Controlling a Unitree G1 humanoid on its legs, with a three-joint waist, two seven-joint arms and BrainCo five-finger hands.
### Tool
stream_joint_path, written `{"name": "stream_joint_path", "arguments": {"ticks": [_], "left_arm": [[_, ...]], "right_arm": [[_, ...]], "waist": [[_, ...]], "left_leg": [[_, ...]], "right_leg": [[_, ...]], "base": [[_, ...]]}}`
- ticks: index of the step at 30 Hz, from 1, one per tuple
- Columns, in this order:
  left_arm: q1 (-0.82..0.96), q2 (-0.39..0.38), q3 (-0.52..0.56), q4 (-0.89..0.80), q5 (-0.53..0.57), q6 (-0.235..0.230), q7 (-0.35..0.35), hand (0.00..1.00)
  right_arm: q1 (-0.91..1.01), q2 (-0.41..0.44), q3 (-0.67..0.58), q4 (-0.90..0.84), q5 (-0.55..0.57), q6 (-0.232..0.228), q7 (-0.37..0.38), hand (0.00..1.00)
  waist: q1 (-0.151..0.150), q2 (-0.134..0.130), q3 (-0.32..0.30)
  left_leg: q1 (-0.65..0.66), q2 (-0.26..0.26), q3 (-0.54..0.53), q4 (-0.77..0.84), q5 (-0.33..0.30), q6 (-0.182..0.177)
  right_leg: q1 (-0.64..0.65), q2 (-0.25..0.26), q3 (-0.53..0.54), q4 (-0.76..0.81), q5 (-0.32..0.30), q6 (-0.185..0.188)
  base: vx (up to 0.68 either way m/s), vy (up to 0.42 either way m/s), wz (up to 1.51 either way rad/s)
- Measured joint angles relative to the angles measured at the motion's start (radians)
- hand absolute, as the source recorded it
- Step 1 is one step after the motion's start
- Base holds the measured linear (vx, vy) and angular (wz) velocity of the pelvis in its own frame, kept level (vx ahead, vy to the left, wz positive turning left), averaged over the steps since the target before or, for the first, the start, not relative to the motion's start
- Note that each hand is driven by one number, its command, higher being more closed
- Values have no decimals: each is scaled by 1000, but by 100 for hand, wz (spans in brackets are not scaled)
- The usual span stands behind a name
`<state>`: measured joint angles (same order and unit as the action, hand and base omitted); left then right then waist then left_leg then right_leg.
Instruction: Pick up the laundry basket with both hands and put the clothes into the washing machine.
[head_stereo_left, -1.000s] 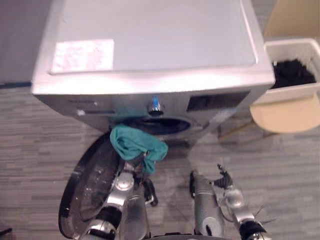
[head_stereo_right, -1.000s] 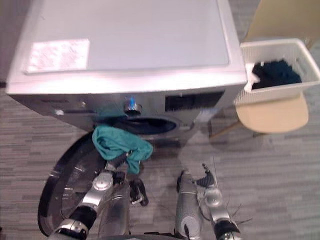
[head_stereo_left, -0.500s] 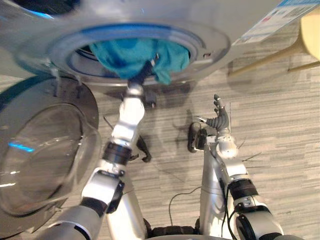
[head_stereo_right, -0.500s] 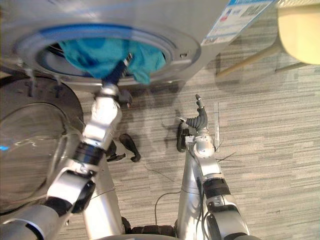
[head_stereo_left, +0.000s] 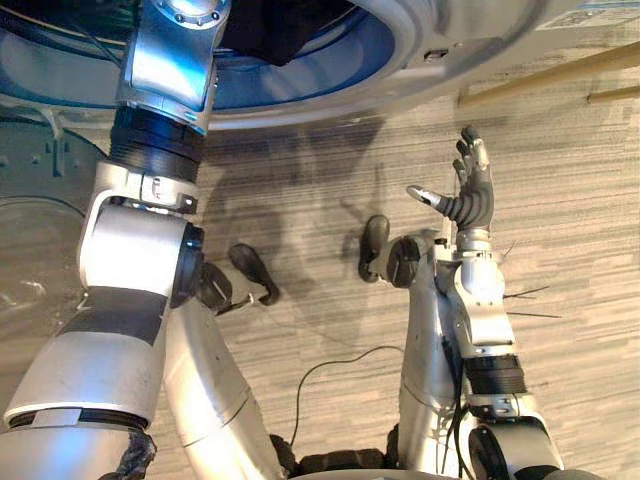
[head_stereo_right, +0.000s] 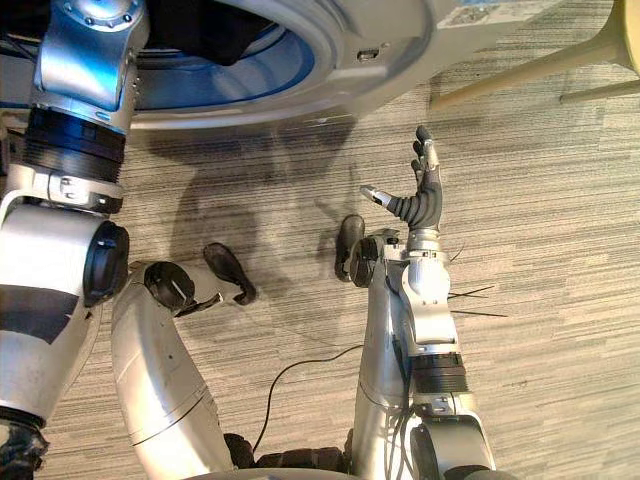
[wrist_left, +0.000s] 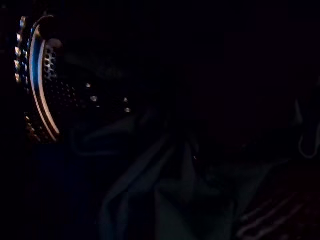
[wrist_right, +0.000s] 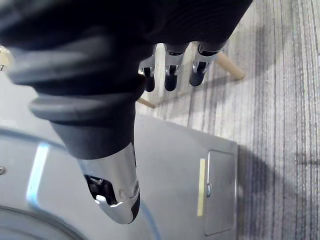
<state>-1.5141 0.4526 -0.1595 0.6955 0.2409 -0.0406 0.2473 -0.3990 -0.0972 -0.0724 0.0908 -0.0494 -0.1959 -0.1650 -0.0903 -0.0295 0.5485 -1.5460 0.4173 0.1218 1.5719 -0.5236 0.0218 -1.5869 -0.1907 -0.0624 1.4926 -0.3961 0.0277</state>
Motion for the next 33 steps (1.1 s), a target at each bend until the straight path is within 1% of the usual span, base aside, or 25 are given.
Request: {"name": "stream_joint_path", "arguments": {"ticks": [1, 2, 3, 6, 8, 10, 12, 14, 18, 21, 25, 27, 28, 29, 30, 32, 33], "left_arm": [[0, 3, -2, 12, 35, 6, -9, 0], [0, 4, -7, 28, 108, 27, -32, 0], [0, 3, -11, 34, 174, 38, -50, 0], [7, 0, -43, 57, 313, 43, -90, 0], [18, -6, -44, 60, 360, 43, -110, 0], [34, -10, -43, 64, 361, 43, -127, 0], [53, -9, -34, 65, 347, 44, -164, 0], [56, -7, -28, 65, 303, 47, -190, 0], [56, 0, -24, 62, 240, 55, -228, 0], [75, 32, -26, 28, 218, 55, -252, 0], [172, 125, -46, -91, 140, 52, -293, 0], [221, 178, -63, -173, 69, 51, -314, 0], [236, 192, -70, -196, 47, 51, -316, 0], [284, 224, -73, -256, -10, 47, -330, 0], [305, 232, -74, -280, -21, 41, -333, 0], [380, 241, -74, -365, -89, 18, -334, 0], [422, 239, -73, -398, -122, 1, -333, 0]], "right_arm": [[1, -1, 0, -3, 0, -2, 6, 0], [5, -3, 1, -14, 0, -4, 21, 0], [9, -6, 1, -22, 1, -6, 33, 0], [22, -16, 4, -35, 0, -21, 54, 0], [26, -28, 14, -37, 1, -23, 64, 0], [29, -30, 14, -38, 1, -23, 80, 0], [31, -32, 14, -39, 11, -23, 83, 0], [32, -40, 14, -39, 23, -19, 94, 0], [34, -49, 15, -39, 32, -12, 120, 0], [35, -51, 13, -41, 32, -11, 128, 0], [36, -51, 7, -37, 30, -8, 145, 0], [42, -50, 1, -36, 27, 7, 150, 0], [46, -50, 0, -34, 26, 8, 151, 0], [56, -44, 1, -20, 16, 8, 151, 0], [64, -37, 1, -15, 12, 8, 151, 0], [107, -18, 9, -13, -5, 8, 153, 0], [129, -7, 14, -2, -17, 8, 157, 0]], "waist": [[1, 0, 0], [1, 0, 0], [3, 0, 0], [14, 0, 0], [19, 0, 0], [24, 0, 0], [25, 0, 0], [28, 0, 0], [34, 0, 0], [42, 0, 0], [49, 3, -2], [51, 3, -3], [51, 3, -3], [54, 3, -4], [55, 4, -4], [64, 10, -19], [66, 10, -52]], "left_leg": [[-2, 0, 0, 0, 0, 0], [-10, 0, 0, 0, 0, 0], [-14, 0, 0, 0, 0, 0], [-17, 1, 0, 1, 0, 0], [-17, 1, 0, 1, 0, 1], [-17, 1, -1, 1, 0, 1], [-17, 1, -1, 1, 0, 1], [-17, 1, -1, 1, 0, 1], [-16, 1, -2, 3, 0, 1], [-15, 1, -2, 3, 0, 1], [-11, 1, -7, 1, 2, 1], [-6, -1, -7, -5, 4, 1], [-2, -1, -7, -6, 5, 1], [19, -1, -8, -15, 6, -2], [28, -1, -8, -23, 7, -4], [59, -3, -8, -54, 14, -18], [61, -4, -7, -69, 19, -25]], "right_leg": [[-2, 0, -1, 0, 0, 0], [-7, -2, -2, -1, -1, 1], [-10, -2, -3, -2, -1, 2], [-12, -2, -3, -3, -1, 2], [-12, -2, -3, -3, -1, 2], [-12, -1, -4, -3, -1, 2], [-12, 0, -4, -3, -1, 2], [-13, 1, -4, -1, -2, 2], [-13, 1, -4, 2, -2, 3], [-13, 0, -4, 4, -3, 2], [-7, 0, -8, 6, -5, -2], [-3, -2, -12, 4, -7, -5], [1, -2, -13, 4, -8, -7], [22, -2, -15, -2, -11, -11], [32, -2, -17, -8, -12, -12], [64, 0, -26, -33, -13, -14], [65, 1, -31, -45, -15, -17]], "base": [[44, -21, 2], [0, 0, 0], [0, 0, 0], [0, 0, 0], [0, 0, 0], [0, 0, 0], [0, 0, 0], [9, -15, 0], [15, -40, 1], [17, -36, 0], [21, -39, 1], [12, -25, 4], [13, -18, 4], [20, -30, 4], [33, -57, 6], [31, -61, 3], [29, -56, 1]]}}
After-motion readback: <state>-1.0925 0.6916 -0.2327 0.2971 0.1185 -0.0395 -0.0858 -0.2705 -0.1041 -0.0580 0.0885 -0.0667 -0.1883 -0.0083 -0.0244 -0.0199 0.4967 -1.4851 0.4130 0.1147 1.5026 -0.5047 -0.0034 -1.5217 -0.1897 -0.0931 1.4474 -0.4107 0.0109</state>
